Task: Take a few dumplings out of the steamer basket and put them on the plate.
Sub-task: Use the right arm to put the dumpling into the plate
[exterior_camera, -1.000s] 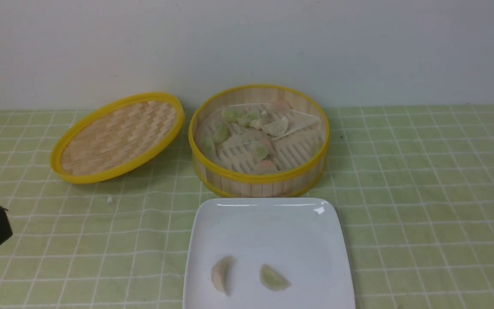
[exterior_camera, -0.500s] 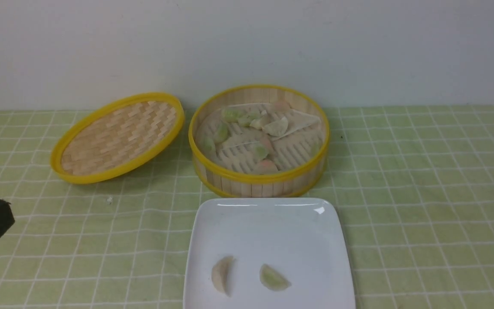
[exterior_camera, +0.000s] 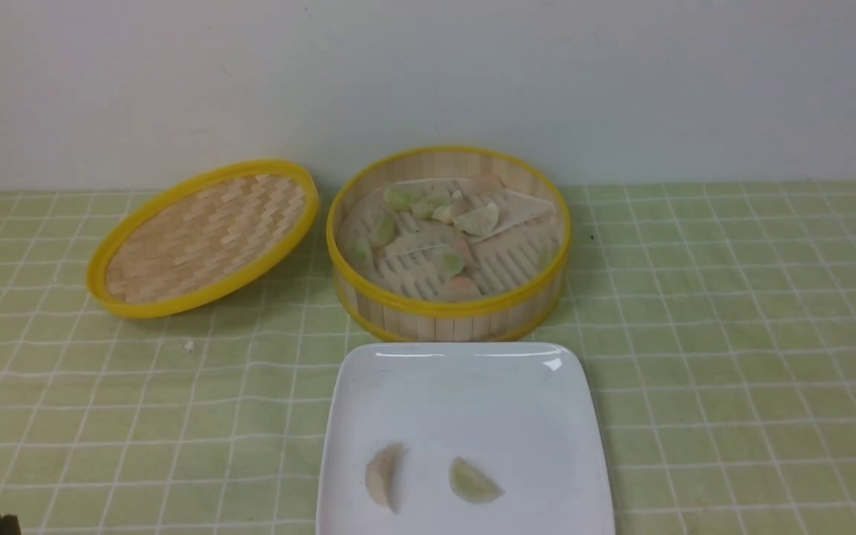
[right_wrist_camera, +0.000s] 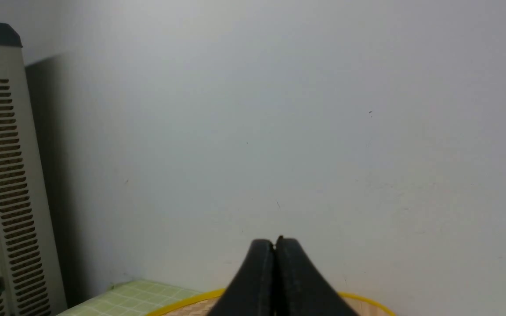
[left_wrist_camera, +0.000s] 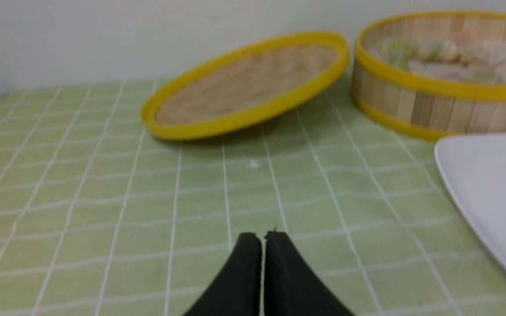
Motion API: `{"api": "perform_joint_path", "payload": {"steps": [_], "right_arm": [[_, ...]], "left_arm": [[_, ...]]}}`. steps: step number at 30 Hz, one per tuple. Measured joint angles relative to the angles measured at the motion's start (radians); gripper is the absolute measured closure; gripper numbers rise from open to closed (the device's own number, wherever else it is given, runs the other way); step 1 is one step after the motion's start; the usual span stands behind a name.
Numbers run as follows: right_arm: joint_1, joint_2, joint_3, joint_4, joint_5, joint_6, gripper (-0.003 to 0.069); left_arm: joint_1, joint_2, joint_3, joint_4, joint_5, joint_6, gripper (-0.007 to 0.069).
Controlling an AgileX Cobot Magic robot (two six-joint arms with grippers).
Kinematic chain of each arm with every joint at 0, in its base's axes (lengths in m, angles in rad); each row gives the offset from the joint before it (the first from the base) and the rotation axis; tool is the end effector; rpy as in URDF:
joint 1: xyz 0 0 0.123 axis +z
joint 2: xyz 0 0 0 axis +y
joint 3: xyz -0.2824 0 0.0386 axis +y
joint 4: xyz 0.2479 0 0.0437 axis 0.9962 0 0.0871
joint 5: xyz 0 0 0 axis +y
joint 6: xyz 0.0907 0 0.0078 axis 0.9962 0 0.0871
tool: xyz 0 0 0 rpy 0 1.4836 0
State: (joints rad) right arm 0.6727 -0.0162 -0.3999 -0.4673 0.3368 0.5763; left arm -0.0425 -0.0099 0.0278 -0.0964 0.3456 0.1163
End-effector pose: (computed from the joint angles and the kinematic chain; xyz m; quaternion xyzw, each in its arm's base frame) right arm 0.0197 -0.0017 0.3150 -0.1129 0.6236 0.2588 0.7290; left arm 0.0532 -0.0052 0.1732 0.0370 0.7964 -0.0181 0.6034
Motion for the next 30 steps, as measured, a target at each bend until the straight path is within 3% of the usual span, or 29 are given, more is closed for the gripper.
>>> {"api": "perform_joint_path", "payload": {"steps": [30], "right_arm": [[0.000,0.000,0.000,0.031,0.000,0.016,0.0673]], "left_arm": [[-0.001,0.000,0.001,0.021,0.034,0.000,0.0631]]}}
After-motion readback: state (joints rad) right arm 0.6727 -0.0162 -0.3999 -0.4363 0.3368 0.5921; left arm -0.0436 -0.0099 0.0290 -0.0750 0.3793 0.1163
